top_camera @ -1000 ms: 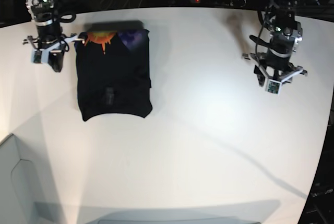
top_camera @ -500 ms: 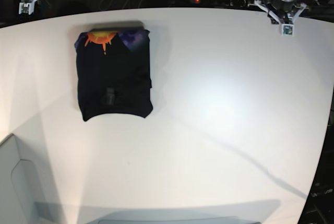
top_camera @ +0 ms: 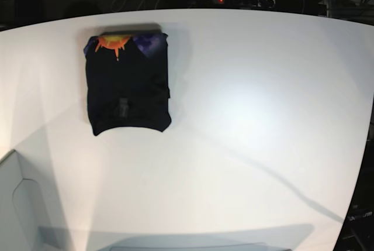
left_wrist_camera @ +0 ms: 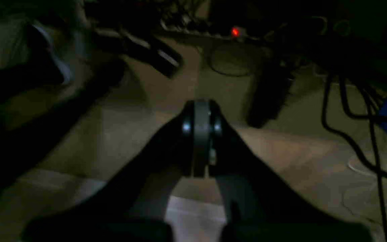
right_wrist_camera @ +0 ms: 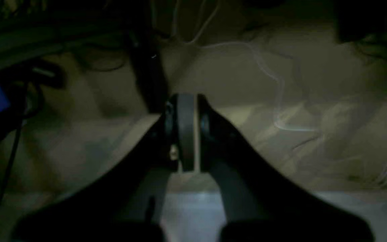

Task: Fold the T-shirt properly

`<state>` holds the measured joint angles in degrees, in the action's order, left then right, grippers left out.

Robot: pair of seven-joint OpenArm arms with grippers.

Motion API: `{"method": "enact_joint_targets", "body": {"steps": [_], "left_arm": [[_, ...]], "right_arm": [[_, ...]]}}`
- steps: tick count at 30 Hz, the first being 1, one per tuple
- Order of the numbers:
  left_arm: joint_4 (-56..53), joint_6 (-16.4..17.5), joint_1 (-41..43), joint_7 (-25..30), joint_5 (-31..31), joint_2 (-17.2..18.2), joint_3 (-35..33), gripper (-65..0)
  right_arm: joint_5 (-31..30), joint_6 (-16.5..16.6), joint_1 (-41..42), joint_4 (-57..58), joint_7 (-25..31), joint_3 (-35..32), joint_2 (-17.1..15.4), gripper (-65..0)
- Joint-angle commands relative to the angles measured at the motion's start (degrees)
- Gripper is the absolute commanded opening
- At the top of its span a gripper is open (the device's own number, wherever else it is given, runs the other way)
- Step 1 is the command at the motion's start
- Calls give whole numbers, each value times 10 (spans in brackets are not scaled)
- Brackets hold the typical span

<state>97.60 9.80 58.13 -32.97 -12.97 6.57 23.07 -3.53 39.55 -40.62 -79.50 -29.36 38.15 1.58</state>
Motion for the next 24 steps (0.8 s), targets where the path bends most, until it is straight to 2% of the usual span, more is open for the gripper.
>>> {"method": "enact_joint_targets", "body": {"steps": [1,6,13,17,20,24], "left_arm": [[-26,-4,0,28,4,9,-11,-650],[-210,-4,-54,158,57,15,-69,-650],[-509,-4,-199,268,71,19,-119,-650],[-644,-4,-269,343,70,25,-140,-650],[-729,-4,-324,352,69,27,-142,-650],[-797,-4,-386,352,74,22,-142,-650]], "right_arm": [[-6,4,-4,18,20,-7,-10,-650],[-8,4,17,148,109,-61,-37,-650],[-6,-3,74,344,267,-166,-62,-650],[-5,-126,107,447,376,-246,-74,-650],[-5,-218,142,520,420,-325,-87,-650],[-5,-363,197,608,452,-394,-86,-650]]}}
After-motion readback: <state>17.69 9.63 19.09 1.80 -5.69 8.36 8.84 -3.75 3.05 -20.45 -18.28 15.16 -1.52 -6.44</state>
